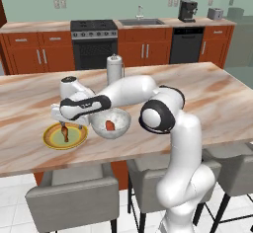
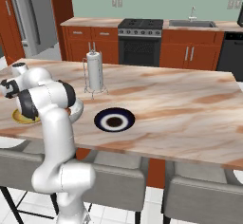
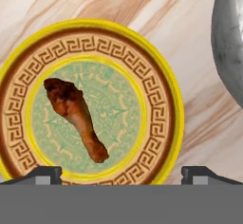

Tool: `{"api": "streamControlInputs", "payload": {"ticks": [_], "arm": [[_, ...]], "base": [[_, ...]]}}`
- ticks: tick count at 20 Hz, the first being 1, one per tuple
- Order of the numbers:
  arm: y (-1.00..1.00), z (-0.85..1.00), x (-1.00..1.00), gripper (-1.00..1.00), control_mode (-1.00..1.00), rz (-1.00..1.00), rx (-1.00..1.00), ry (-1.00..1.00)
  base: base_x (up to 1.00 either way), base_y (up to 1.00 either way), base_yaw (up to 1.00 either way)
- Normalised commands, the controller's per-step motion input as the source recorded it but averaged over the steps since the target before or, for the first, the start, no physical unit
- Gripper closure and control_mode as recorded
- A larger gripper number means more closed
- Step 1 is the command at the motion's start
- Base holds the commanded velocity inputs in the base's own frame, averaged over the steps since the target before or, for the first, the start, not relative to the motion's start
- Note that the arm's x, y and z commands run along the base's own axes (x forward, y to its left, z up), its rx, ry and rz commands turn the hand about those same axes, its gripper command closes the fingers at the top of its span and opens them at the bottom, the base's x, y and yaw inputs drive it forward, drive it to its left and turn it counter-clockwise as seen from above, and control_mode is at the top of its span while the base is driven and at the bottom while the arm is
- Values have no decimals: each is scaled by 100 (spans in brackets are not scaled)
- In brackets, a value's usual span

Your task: Pick the chicken drumstick and sweet potato from their plates and place them in the bowl. Then put the bowl in the fridge.

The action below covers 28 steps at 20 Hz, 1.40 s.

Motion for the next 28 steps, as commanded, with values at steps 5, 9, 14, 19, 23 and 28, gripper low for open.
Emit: {"api": "streamControlInputs", "payload": {"ticks": [5, 9, 14, 19, 23, 28], "arm": [[1, -13, 20, -100, -100, 1, -5, 0], [13, -9, 10, -100, -100, 4, 0, 0], [20, -4, 12, -100, -100, 6, 0, 0], [17, -10, 9, -100, -100, 2, -1, 1], [0, -20, 4, -100, -100, 0, -10, 0], [0, -23, 5, -100, -100, 0, -5, 0]], "base": [[0, 0, 0], [0, 0, 0], [0, 0, 0], [0, 0, 0], [0, 0, 0], [0, 0, 0]]}}
